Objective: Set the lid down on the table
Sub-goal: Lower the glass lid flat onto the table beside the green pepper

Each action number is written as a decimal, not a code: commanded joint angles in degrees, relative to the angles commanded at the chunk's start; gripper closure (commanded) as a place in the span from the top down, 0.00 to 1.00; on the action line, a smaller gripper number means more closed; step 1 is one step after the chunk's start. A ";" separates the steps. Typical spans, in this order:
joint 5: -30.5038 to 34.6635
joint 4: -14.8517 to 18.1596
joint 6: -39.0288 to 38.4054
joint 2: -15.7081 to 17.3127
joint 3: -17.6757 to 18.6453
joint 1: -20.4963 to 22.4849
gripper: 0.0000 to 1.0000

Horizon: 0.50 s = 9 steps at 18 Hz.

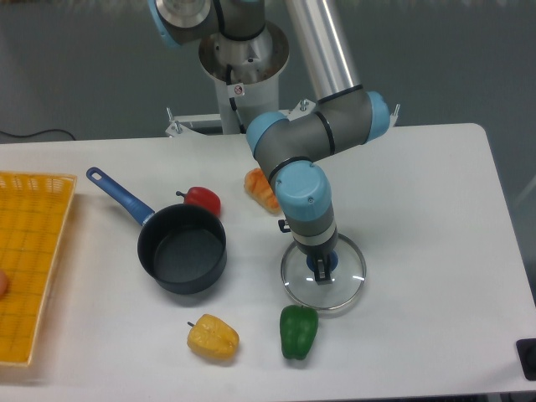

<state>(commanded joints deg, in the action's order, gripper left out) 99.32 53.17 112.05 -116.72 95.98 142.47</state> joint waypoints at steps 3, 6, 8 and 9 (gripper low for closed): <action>-0.09 -0.09 0.27 0.18 0.35 0.27 0.56; -0.09 -0.09 0.18 0.18 0.52 0.27 0.56; -0.09 -0.17 0.01 0.18 0.70 0.01 0.56; -0.09 -0.17 0.01 0.18 0.79 0.01 0.56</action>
<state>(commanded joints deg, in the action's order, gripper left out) 99.23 53.00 112.06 -116.54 96.77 142.47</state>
